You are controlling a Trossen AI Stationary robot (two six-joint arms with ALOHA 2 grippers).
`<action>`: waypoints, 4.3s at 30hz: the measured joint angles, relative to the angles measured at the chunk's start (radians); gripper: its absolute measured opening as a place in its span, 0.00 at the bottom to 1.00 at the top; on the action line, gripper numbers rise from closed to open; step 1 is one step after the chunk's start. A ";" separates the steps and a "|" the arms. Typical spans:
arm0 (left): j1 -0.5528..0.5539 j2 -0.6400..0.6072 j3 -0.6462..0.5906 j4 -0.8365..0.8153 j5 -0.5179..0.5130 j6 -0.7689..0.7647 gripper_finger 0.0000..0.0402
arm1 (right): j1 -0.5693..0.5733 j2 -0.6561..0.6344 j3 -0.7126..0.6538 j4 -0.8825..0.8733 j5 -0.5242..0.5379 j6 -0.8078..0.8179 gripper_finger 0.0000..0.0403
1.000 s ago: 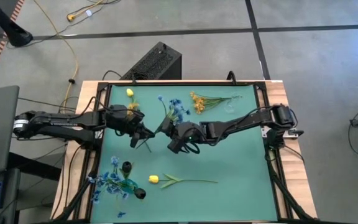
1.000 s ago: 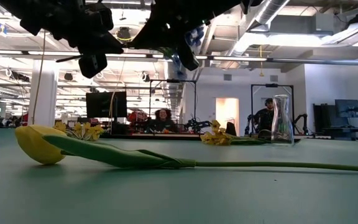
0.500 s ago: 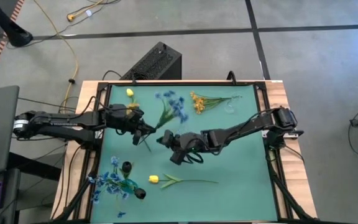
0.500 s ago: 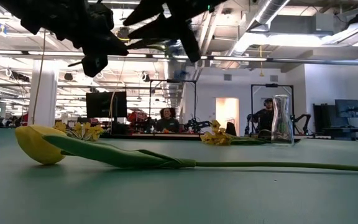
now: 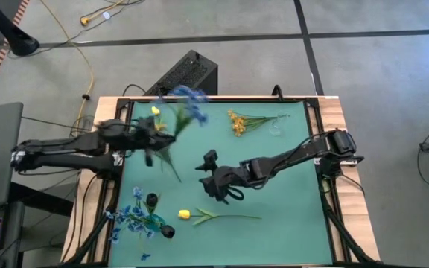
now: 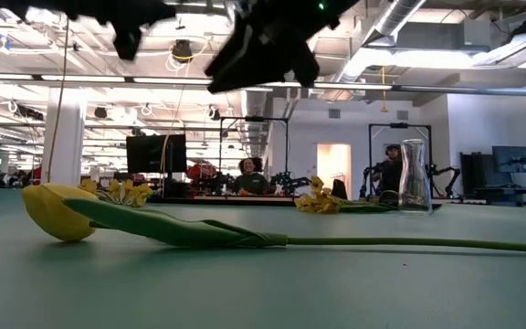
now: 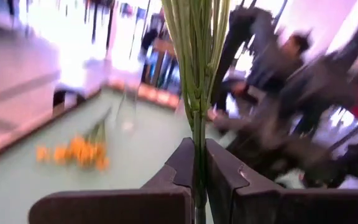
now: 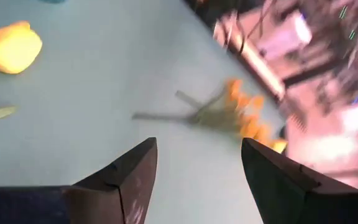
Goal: Sort flowers into vase by color
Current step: Put the blue flowers into the blue flower vase
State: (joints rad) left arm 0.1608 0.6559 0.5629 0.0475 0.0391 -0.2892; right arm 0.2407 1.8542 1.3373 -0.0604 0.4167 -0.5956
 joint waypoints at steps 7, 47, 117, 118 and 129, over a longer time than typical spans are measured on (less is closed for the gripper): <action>-0.072 -0.233 -0.104 0.103 -0.002 0.042 0.01 | -0.009 0.000 0.000 -0.076 -0.100 0.272 0.63; -0.567 0.064 -0.372 0.697 -0.086 0.113 0.00 | -0.020 0.000 0.000 -0.023 -0.233 0.412 0.63; -0.567 -0.069 0.143 -0.037 -0.255 0.305 0.00 | 0.016 0.591 0.487 0.541 -0.506 0.614 0.94; -0.567 -0.069 0.143 -0.037 -0.255 0.306 0.00 | 0.016 0.591 0.487 0.558 -0.505 0.614 0.94; -0.567 -0.069 0.143 -0.034 -0.255 0.307 0.00 | 0.037 0.656 0.487 0.696 -0.523 0.573 0.94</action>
State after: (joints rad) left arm -0.4061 0.5871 0.7059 0.0132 -0.2161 0.0177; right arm 0.2779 2.5102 1.8246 0.6352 -0.1068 -0.0223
